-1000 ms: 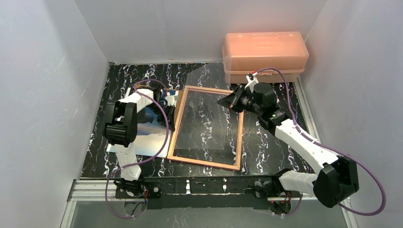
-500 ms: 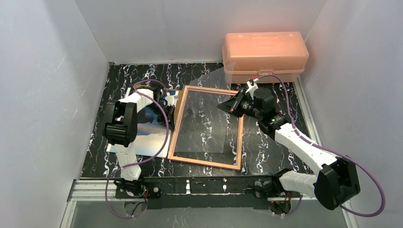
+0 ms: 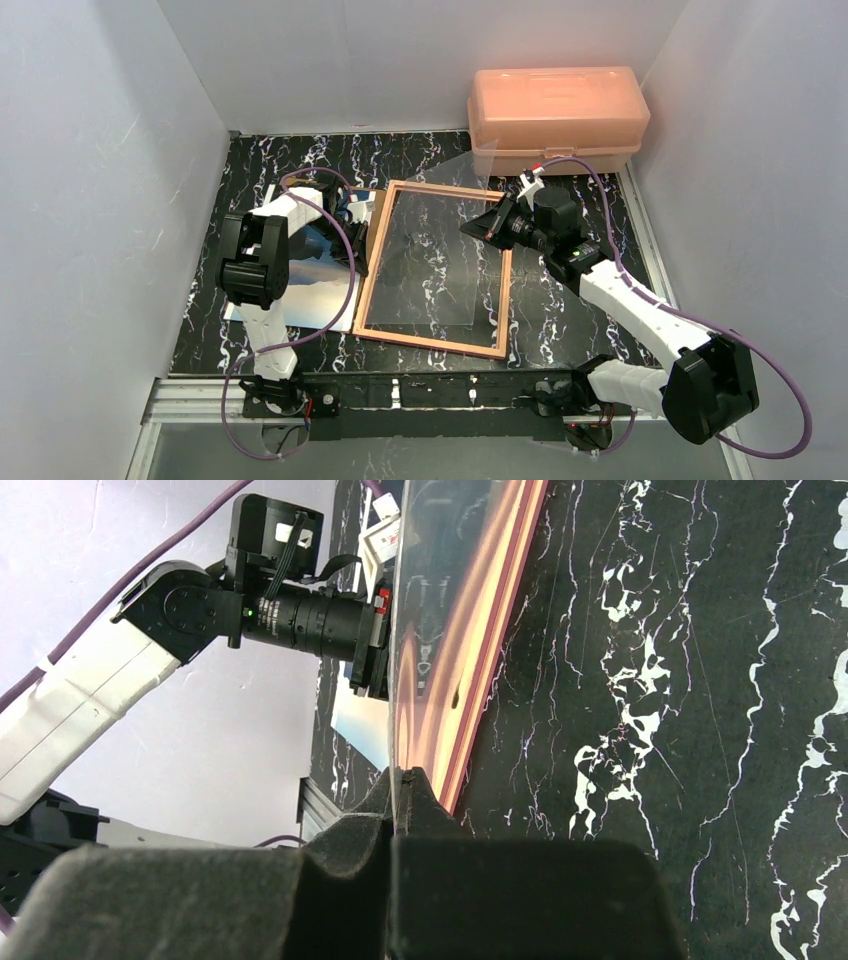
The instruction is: Put the photo into the frame
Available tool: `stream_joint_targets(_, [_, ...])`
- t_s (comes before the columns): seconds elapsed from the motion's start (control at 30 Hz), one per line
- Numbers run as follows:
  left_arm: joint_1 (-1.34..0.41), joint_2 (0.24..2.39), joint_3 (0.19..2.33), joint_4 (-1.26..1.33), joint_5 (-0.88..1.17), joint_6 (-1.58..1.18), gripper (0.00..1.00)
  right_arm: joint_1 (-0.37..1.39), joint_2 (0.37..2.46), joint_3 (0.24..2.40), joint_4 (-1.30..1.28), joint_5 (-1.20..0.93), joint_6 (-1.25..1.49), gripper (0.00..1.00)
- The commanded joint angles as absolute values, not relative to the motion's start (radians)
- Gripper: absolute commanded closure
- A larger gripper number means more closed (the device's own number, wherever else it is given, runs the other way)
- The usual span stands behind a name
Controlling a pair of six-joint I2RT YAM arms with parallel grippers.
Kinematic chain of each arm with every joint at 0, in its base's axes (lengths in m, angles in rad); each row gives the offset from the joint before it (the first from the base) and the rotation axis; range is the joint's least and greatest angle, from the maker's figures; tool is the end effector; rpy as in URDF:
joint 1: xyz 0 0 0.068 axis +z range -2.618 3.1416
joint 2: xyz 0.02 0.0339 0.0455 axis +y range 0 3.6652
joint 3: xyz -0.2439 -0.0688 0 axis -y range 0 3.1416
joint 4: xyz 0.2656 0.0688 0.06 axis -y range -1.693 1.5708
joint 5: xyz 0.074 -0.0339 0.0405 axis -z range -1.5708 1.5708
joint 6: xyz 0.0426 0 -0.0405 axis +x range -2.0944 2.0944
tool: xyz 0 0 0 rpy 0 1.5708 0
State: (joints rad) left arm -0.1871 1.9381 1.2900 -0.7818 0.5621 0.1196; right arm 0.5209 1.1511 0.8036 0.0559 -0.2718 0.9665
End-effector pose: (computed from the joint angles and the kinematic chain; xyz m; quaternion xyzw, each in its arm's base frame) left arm 0.3603 -0.0913 0.1197 0.1657 0.9442 -0.2788 0.0583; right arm 0.2553 0.1597 0.2691 0.0968 0.7932 0.4804 0.3616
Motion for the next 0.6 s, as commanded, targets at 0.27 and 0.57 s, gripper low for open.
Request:
stream_joint_targets(0.27, [-0.191,1.924,1.272,-0.778,0.516,0.143,1.0,0.486,1.094,0.81,0.086,-0.293,0.944,0.99])
stream_joint_targets(0.57, [-0.192,1.924,1.272,-0.778,0.514,0.14,1.0,0.482,1.104,0.784,0.133,-0.311,0.969,0.99])
